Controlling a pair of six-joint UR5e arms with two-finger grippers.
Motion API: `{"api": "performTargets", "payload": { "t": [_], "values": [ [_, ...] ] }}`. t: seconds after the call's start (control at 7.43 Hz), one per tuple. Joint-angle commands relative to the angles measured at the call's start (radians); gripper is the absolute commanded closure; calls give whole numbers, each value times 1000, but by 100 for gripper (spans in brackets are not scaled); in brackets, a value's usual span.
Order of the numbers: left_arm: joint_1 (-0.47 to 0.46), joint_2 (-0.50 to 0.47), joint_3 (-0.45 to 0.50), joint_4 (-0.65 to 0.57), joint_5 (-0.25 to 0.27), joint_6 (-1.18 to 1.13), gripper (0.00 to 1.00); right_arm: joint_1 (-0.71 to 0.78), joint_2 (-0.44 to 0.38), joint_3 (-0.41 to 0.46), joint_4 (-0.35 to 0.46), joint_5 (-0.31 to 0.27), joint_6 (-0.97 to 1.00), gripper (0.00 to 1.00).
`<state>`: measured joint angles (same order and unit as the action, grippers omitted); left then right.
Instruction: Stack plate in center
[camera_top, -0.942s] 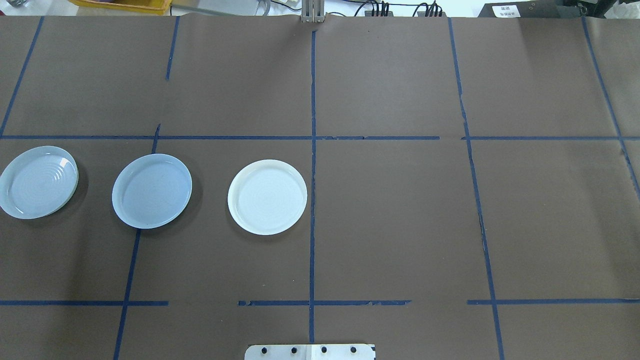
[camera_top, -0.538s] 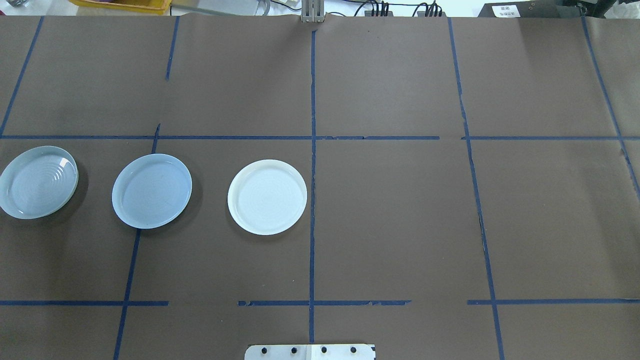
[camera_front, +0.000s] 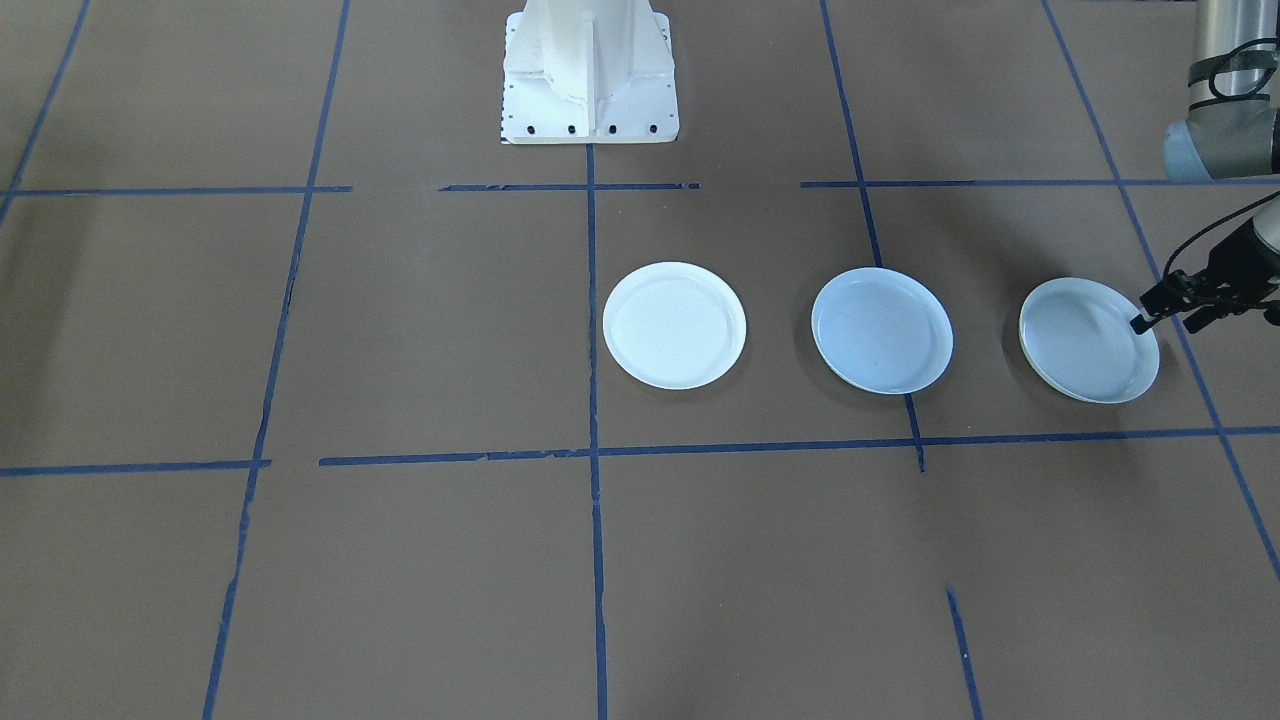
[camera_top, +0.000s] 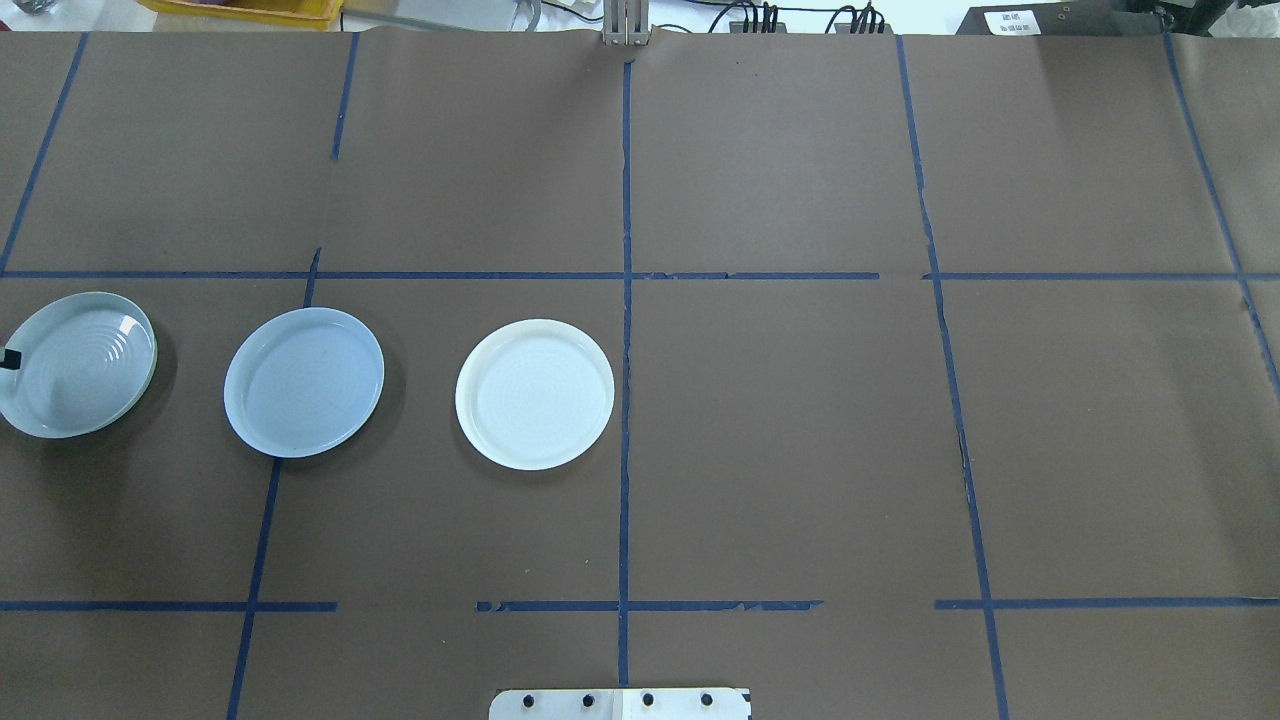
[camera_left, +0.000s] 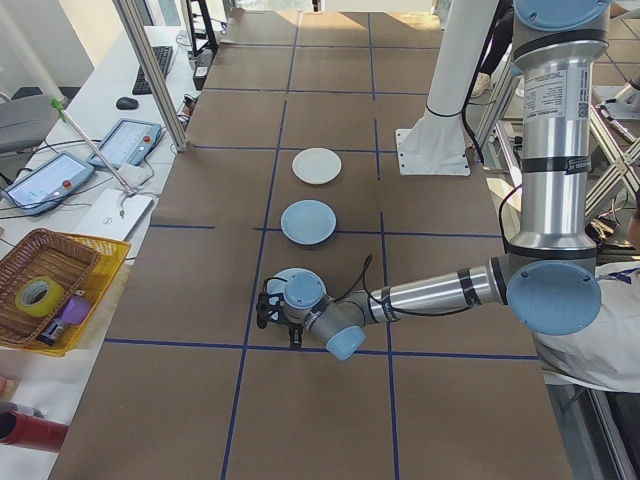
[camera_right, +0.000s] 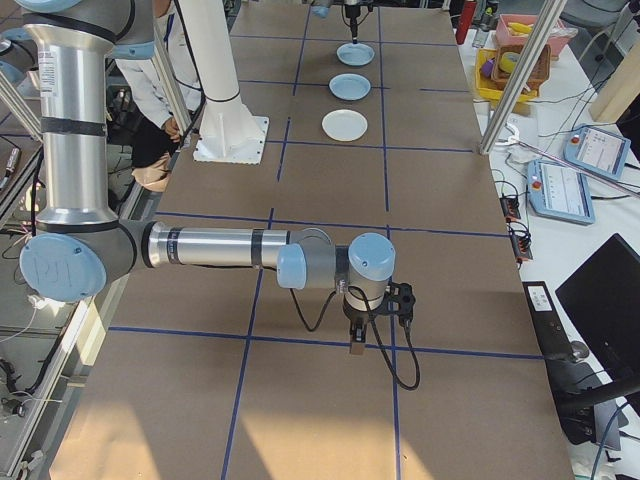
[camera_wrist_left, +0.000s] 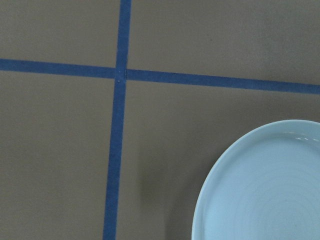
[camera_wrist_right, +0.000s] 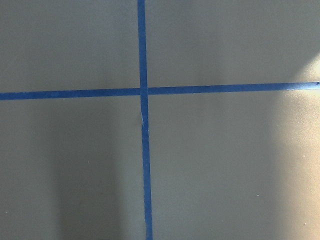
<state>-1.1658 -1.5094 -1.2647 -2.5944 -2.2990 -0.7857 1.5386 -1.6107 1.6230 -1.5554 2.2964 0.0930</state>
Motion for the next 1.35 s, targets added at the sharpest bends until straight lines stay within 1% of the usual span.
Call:
{"api": "performTargets", "payload": {
  "t": [0.0,0.13,0.27,0.54,0.67,0.81,0.94,1.08,1.21],
  "values": [
    [14,-12,18,0,1,-4,45,0,0,0,0,0,1,0],
    [14,-15,18,0,1,-4,45,0,0,0,0,-2,1,0],
    [17,-17,18,0,1,-4,49,0,0,0,0,-2,1,0],
    [17,-23,18,0,-8,-4,100,0,0,0,0,0,1,0],
    [17,-26,21,0,-11,0,100,0,0,0,0,-2,1,0],
    [17,-25,10,2,-37,0,100,0,0,0,0,-2,-1,0],
    [15,-29,2,4,-163,-1,100,0,0,0,0,0,1,0],
    [11,-26,-51,22,-196,-16,100,0,0,0,0,-2,1,0],
    [8,-28,-94,30,-195,-88,100,0,0,0,0,0,1,0]
  ]
}}
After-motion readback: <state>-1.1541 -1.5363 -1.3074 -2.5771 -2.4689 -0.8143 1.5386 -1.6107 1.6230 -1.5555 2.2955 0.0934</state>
